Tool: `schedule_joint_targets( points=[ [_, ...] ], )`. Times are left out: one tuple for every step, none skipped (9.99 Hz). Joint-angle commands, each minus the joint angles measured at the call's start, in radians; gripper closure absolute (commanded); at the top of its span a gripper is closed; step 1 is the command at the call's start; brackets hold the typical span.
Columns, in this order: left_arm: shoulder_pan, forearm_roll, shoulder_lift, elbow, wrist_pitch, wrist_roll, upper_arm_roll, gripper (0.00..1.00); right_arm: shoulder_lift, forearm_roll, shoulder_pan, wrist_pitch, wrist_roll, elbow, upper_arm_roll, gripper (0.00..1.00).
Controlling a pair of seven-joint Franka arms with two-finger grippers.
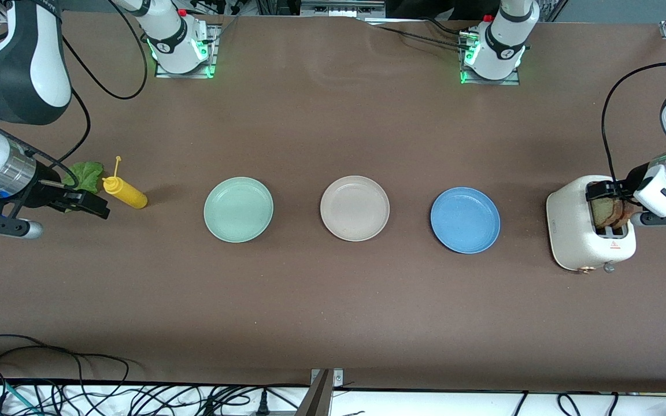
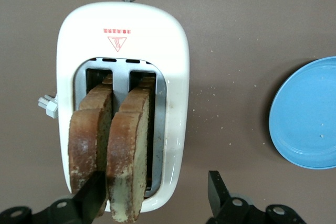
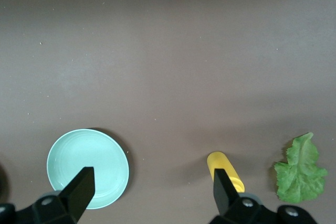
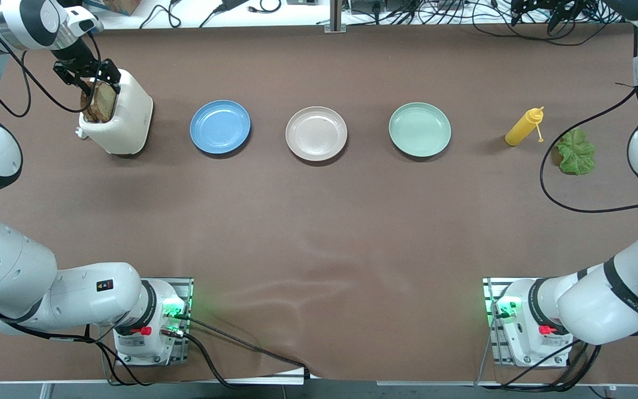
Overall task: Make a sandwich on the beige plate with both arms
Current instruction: 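Close the left gripper on the outer bread slice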
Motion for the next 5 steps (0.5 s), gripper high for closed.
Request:
schedule_joint_targets(
  points=[
    [0.007,0.007,-0.018,-0.02,0.018,-0.009,-0.007,0.12,-0.015,-0.01,0.002,-0.008,0.011,0.004,-0.003,0.0],
    [0.004,0.007,-0.017,-0.016,0.018,-0.009,-0.007,0.11,-0.015,-0.01,-0.001,-0.01,0.008,0.005,-0.006,0.0],
    [0.001,0.007,-0.015,-0.014,0.016,-0.01,-0.009,0.11,-0.015,-0.01,-0.001,-0.008,0.008,0.005,-0.009,0.0],
    [-0.004,0.009,-0.012,-0.013,0.018,-0.018,-0.01,0.1,-0.013,-0.012,-0.001,-0.008,0.008,0.005,-0.009,0.0],
    [-0.006,0.01,-0.011,-0.011,0.018,-0.021,-0.01,0.1,-0.013,-0.012,-0.001,-0.008,0.01,0.005,-0.009,0.0]
  ],
)
